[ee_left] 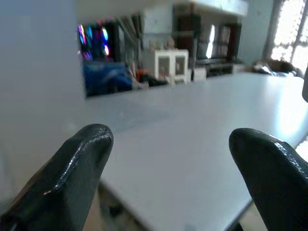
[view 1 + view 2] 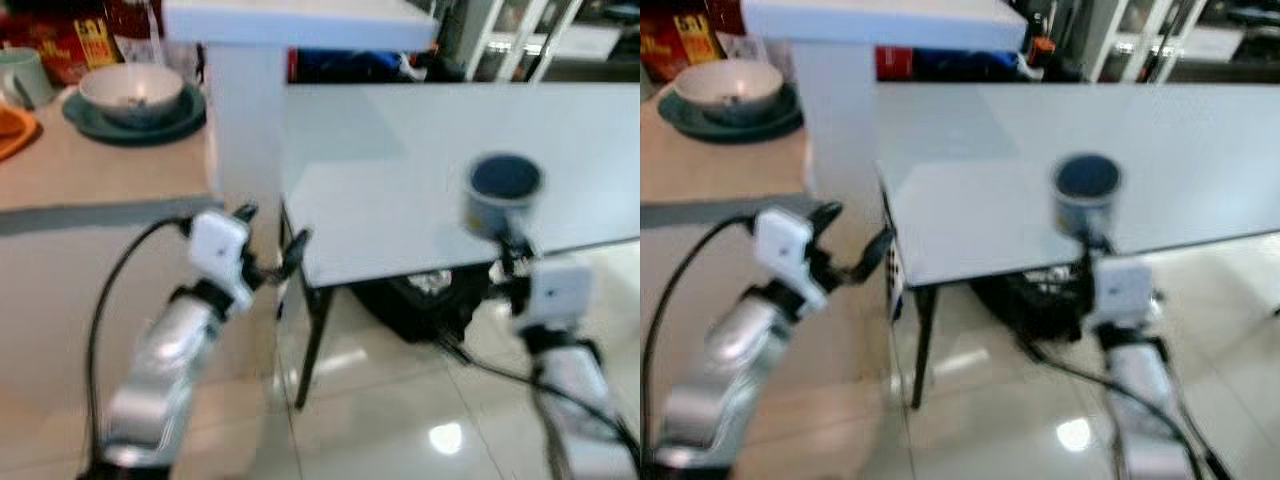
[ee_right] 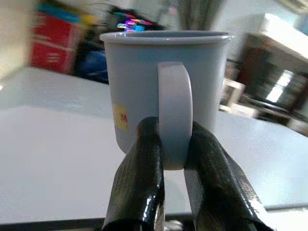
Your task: Setting the table
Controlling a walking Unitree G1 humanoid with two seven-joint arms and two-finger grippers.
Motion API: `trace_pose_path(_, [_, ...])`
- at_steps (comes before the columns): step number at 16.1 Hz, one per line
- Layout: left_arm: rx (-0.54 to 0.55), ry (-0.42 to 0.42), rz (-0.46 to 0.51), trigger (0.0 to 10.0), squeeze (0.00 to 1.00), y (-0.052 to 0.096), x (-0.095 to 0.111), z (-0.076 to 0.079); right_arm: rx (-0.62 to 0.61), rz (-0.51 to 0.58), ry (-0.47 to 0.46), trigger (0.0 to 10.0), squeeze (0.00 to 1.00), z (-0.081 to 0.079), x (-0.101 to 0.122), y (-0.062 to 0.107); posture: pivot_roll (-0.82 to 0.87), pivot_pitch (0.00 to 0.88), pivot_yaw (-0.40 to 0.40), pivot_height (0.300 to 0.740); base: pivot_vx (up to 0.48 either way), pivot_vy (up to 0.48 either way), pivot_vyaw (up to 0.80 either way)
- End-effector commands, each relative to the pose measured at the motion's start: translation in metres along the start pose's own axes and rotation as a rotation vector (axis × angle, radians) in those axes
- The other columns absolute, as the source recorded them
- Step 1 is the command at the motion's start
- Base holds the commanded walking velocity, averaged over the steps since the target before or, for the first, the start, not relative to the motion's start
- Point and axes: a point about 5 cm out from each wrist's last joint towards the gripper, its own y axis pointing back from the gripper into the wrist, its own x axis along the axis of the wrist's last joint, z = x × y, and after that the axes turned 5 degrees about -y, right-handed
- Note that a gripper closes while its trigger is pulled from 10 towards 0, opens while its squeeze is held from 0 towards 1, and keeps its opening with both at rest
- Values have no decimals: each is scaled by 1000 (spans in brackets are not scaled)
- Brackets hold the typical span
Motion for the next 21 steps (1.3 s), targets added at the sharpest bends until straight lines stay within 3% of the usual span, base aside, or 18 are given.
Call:
trace_pose_path(1, [43,-29,-35,10000,0,-2,-3,-6,-19,19,-23,10000,0,2,6,-8,38,18,-74,740,0,-480,800])
trace_pose_path(4, [96,-61,-46,10000,0,-16,-5,-8,-14,16,-4,10000,0,-1,9,-17,30,17,-74,740,0,-480,800])
trace_pose_path(9, [119,-131,-72,10000,0,-28,-4,-11,-45,-21,-25,10000,0,2,3,-16,24,17,-64,740,0,-480,800])
trace_pose_path(13, [117,-137,-62,10000,0,-39,1,-9,-75,-46,-32,10000,0,6,0,-16,11,15,-48,740,0,-480,800])
trace_pose_path(18, [122,-100,-80,10000,0,-39,-6,-3,-154,-72,-31,10000,0,8,0,-17,-8,17,-38,740,0,-480,0])
trace_pose_path(21, [129,-111,-82,10000,0,-39,-5,-8,-180,-111,-91,10000,0,8,-5,-18,-13,11,-32,740,0,-480,0])
